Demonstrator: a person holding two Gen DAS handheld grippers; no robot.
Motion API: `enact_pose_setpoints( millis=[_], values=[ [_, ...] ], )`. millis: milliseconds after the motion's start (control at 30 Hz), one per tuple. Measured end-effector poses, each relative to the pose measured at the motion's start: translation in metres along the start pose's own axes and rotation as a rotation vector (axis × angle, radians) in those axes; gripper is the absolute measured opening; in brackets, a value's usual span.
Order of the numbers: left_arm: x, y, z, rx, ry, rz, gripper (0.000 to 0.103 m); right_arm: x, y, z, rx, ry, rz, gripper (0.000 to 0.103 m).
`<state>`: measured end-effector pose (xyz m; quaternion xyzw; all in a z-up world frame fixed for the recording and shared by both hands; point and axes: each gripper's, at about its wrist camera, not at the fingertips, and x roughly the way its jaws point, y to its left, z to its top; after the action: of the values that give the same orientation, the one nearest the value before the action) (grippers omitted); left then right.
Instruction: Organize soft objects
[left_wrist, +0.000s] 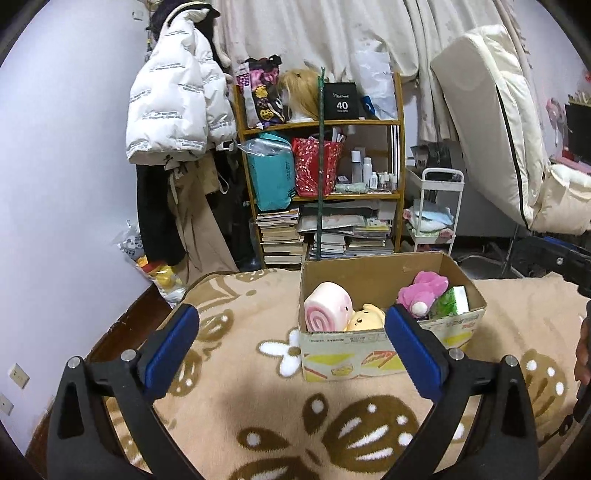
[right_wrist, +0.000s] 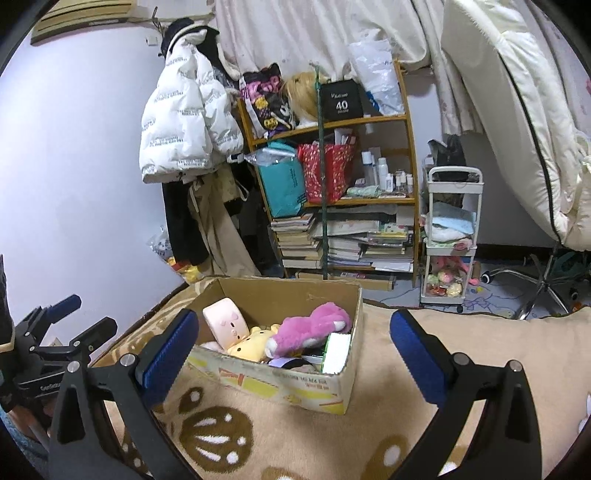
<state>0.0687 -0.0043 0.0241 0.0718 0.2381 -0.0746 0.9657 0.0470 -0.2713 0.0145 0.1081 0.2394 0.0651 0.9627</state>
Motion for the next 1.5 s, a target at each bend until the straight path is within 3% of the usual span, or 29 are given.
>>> enact_pose_setpoints(
  millis=[667,1067,1500],
  values=[
    [-0.070,0.020,-0.021,-0.026,-0.037,0.042,0.100,-0.081,0.013,-0.021,-0.041,-0.084,-0.075,0.103],
    [-0.069,0.014,-0.031,-0.025,-0.035,0.045,0.100,-0.088,0.013,-0.029,-0.072,-0.075,-0.108,0.103],
    [-0.048,0.009,-0.032,-0.021,0.004,0.054,0.100,-0.070,0.000,-0.032,-0.062,-0.045,-0.148,0.103]
  ],
)
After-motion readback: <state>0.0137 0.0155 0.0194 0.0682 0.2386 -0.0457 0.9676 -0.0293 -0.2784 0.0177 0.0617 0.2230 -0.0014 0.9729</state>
